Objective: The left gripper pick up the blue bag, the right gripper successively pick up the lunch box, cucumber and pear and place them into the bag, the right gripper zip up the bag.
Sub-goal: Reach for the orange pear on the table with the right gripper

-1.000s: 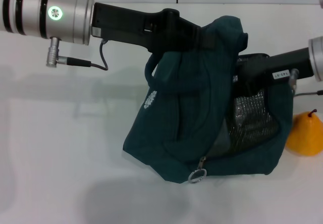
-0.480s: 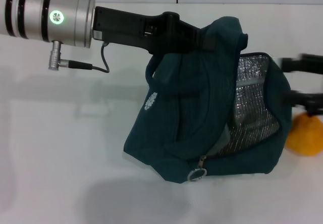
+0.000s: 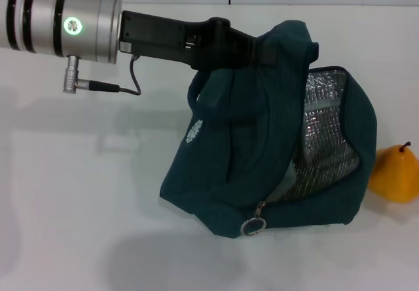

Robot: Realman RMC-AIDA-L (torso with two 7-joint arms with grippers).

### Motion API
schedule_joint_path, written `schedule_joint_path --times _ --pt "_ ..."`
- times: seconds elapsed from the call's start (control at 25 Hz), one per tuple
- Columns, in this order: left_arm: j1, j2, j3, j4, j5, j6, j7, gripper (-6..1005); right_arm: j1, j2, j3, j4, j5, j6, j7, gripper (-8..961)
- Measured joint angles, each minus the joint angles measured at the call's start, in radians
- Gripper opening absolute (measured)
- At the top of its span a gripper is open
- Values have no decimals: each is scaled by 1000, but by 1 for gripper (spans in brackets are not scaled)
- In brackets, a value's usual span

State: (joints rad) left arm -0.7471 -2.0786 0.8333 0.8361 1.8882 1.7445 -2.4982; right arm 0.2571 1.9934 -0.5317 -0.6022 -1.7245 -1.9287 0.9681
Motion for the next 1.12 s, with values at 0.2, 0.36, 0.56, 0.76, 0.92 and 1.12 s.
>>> schedule_joint_path --times 0.2,0.36,0.56,0.76,0.92,1.12 --pt "0 -1 -1 0 5 -2 3 67 -19 2 46 75 1 17 -125 771" --pt "2 -1 -2 0 9 -12 4 67 -20 4 74 103 -1 70 -162 755" --pt "12 0 -2 0 8 -22 6 67 -20 4 76 148 -5 140 -222 737" --pt "13 1 -2 -1 5 -25 8 67 -13 4 67 177 -6 161 -245 720" --pt "14 2 -2 -2 5 -25 12 67 -6 4 60 196 -7 183 -254 707" --pt "10 3 -2 -22 2 -25 22 67 6 6 25 218 -8 230 -257 689"
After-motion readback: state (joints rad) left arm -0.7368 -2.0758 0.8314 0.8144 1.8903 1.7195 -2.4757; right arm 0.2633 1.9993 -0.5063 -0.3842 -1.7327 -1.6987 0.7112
